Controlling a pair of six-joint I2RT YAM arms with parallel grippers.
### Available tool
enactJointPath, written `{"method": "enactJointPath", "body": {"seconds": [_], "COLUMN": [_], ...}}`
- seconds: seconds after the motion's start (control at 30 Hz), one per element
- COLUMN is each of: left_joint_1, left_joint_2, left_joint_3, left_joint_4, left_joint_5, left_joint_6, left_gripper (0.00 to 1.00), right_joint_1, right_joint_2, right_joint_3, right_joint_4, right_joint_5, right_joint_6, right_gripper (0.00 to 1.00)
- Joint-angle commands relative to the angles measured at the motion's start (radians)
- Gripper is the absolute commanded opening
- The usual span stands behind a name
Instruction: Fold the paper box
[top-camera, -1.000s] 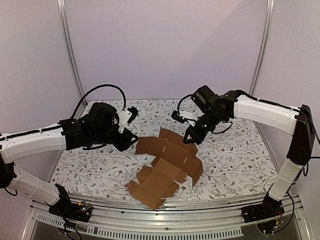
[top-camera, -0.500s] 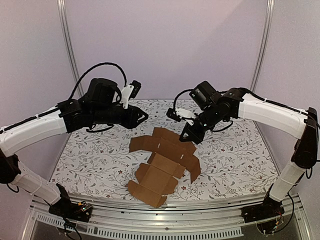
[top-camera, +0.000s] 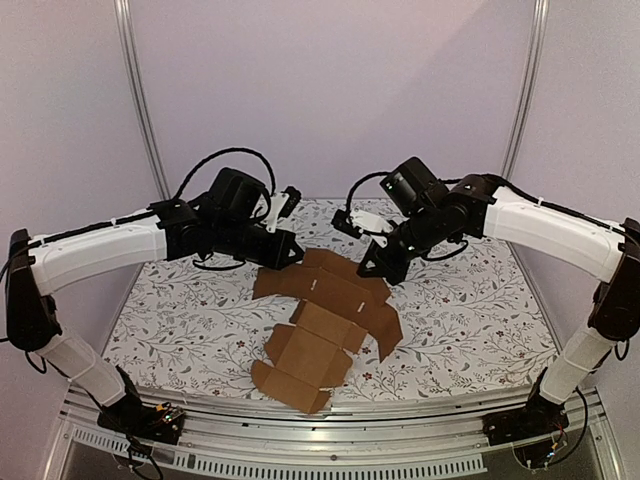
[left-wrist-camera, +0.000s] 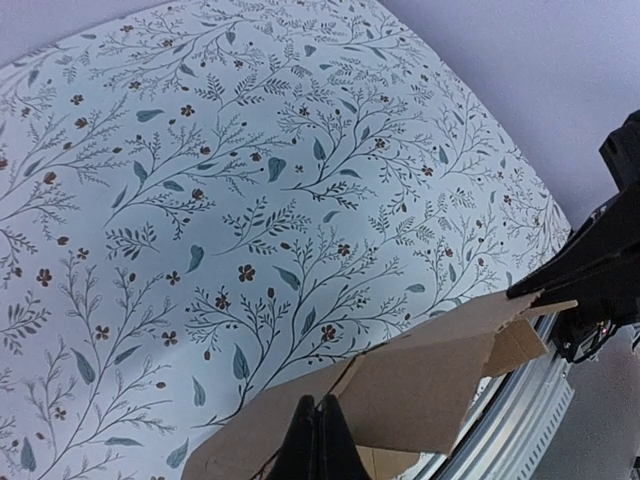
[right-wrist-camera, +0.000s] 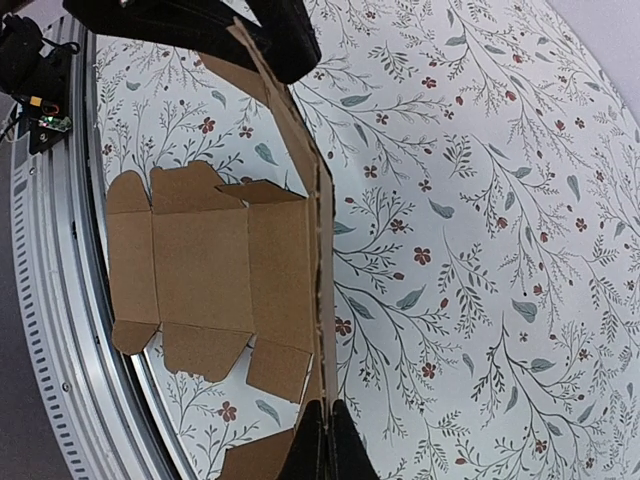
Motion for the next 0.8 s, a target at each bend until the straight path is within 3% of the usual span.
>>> {"method": "enactJointPath", "body": {"seconds": [0.0, 0.77], "left_joint_1": [0.008, -0.041], "left_joint_2": [0.011, 0.066], "left_joint_3": [0.031, 0.043], "left_joint_4": [-0.012, 0.041], "left_joint_5": [0.056, 0.164], "left_joint_6": [0.0, -0.026], "left_gripper": [0.0, 0.0], "right_joint_1": [0.018, 0.028], "right_joint_2": [-0.012, 0.054], "right_joint_3": [-0.009, 0.011], "right_joint_4": [0.046, 0.076], "right_joint_5": [0.032, 0.048], "right_joint_6": [0.028, 0.1], "right_gripper": [0.0, 0.0]}}
